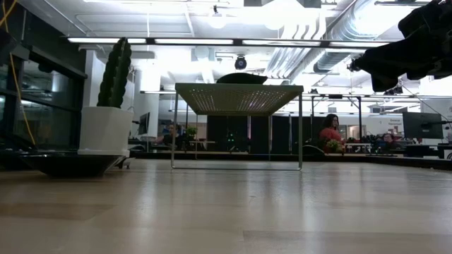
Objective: Pick & Place Mini shaped plates
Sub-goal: Stack the black distorted square plate on top of the black distorted square plate on the shelf
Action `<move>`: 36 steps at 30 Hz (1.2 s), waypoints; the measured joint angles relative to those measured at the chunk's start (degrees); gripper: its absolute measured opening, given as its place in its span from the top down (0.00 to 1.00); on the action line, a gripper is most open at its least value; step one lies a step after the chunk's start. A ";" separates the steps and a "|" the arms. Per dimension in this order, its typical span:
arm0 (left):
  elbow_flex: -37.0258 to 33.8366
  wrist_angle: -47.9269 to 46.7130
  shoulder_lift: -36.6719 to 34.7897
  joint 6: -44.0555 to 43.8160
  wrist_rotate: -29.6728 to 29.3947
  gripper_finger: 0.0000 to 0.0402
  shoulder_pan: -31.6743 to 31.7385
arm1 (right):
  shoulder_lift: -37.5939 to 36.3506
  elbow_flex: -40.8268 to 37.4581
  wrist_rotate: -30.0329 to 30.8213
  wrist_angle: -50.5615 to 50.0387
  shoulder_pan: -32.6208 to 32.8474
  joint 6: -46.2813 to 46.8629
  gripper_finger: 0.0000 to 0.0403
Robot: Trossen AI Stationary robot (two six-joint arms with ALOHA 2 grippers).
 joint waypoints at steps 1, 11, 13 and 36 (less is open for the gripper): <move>0.00 0.00 0.00 0.00 0.00 0.73 0.00 | 0.00 -0.01 -0.01 0.00 0.01 0.00 0.65; 0.00 1.22 0.00 0.00 -1.34 0.78 0.00 | 0.00 0.00 0.01 0.00 -0.02 0.00 0.65; 0.00 1.21 0.00 0.00 -1.69 0.78 0.00 | 0.00 -0.01 0.01 0.00 -0.02 0.00 0.65; 0.00 9.65 4.98 0.09 -6.01 0.78 2.36 | 0.17 -0.01 0.01 0.00 -0.02 -0.02 0.65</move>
